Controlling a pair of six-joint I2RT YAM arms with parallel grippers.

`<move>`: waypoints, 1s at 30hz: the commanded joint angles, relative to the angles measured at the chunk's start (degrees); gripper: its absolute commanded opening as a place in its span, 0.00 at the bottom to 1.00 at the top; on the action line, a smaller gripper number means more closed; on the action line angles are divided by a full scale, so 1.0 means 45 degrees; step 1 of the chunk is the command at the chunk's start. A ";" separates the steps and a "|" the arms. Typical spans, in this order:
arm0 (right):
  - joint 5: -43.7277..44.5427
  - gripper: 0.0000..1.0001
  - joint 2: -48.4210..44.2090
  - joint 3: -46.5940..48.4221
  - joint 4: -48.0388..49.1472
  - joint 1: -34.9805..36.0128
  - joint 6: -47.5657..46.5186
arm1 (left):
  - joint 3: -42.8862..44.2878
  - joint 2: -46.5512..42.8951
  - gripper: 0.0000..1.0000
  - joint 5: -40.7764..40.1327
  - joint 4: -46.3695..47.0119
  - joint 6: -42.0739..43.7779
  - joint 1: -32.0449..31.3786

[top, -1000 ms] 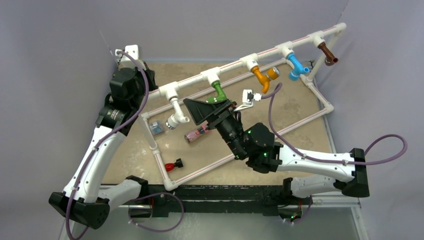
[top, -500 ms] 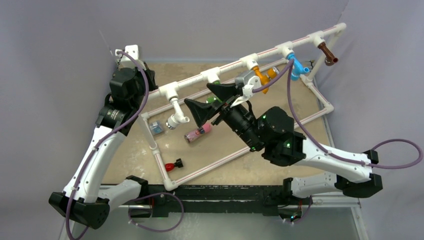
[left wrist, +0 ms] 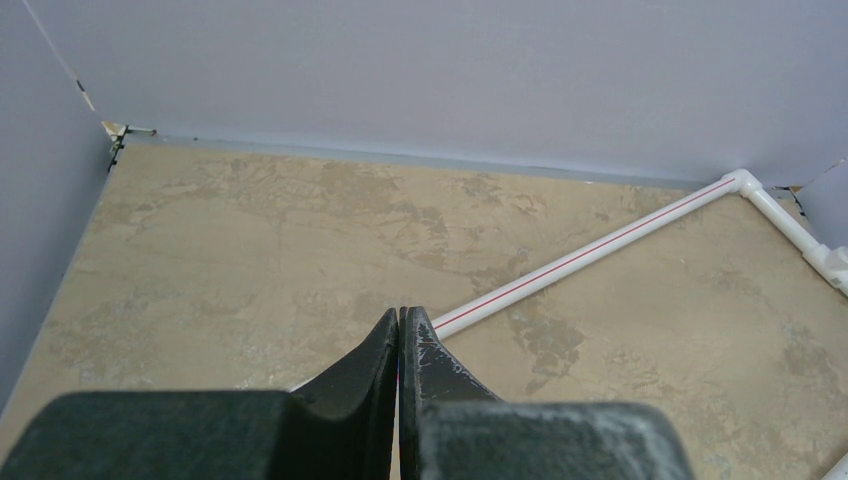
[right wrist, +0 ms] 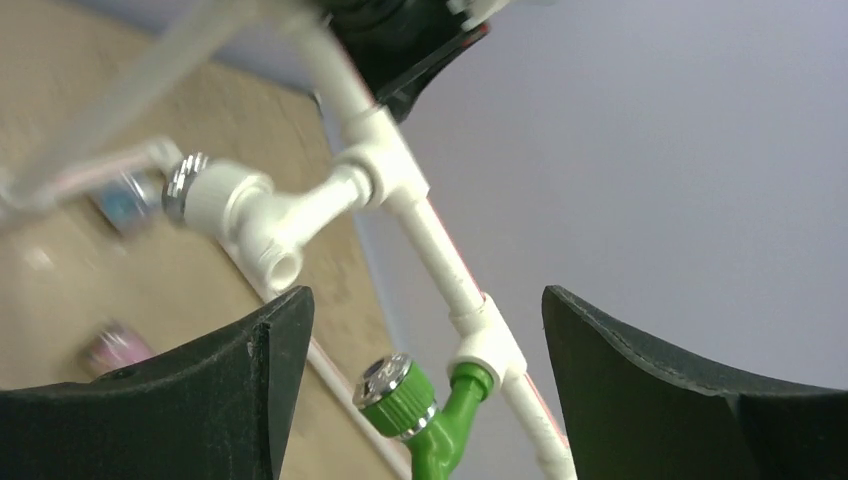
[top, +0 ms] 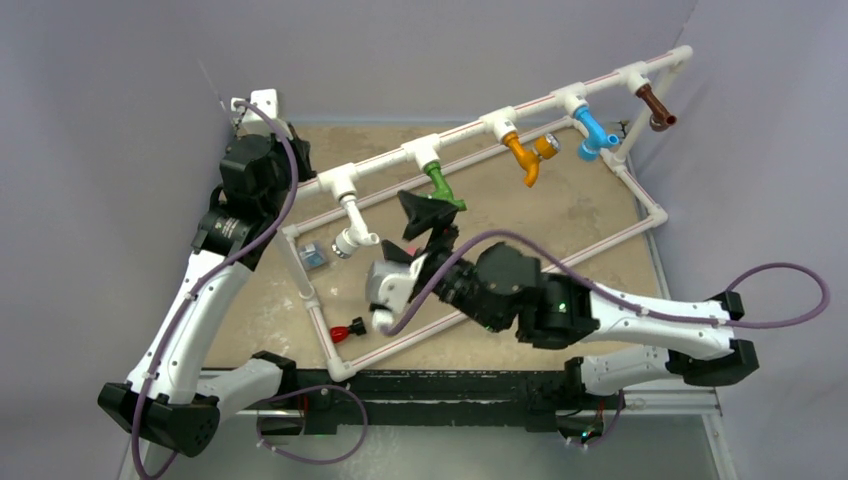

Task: Install the water faucets

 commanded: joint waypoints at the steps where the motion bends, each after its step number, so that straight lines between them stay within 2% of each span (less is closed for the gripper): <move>1: 0.2504 0.85 0.0069 -0.1614 0.1128 0.0449 -0.6332 | -0.0710 0.0866 0.00 0.0989 -0.2982 0.0609 -0.0468; 3: 0.2605 0.85 0.0067 -0.1891 0.1338 0.0578 -0.7206 | -0.0726 0.0891 0.00 0.0974 -0.2957 0.0610 -0.0468; 9: 0.3189 0.82 0.0628 -0.2032 0.1138 0.0831 -0.8007 | -0.0783 0.0891 0.00 0.0959 -0.2899 0.0610 -0.0468; 16: 0.3646 0.80 0.1800 -0.2121 0.2703 0.1041 -0.9099 | -0.0820 0.0894 0.00 0.0952 -0.2879 0.0630 -0.0517; 30: 0.4036 0.76 0.3405 -0.1170 0.3590 0.1125 -0.9817 | -0.0823 0.0902 0.00 0.0986 -0.2840 0.0630 -0.0557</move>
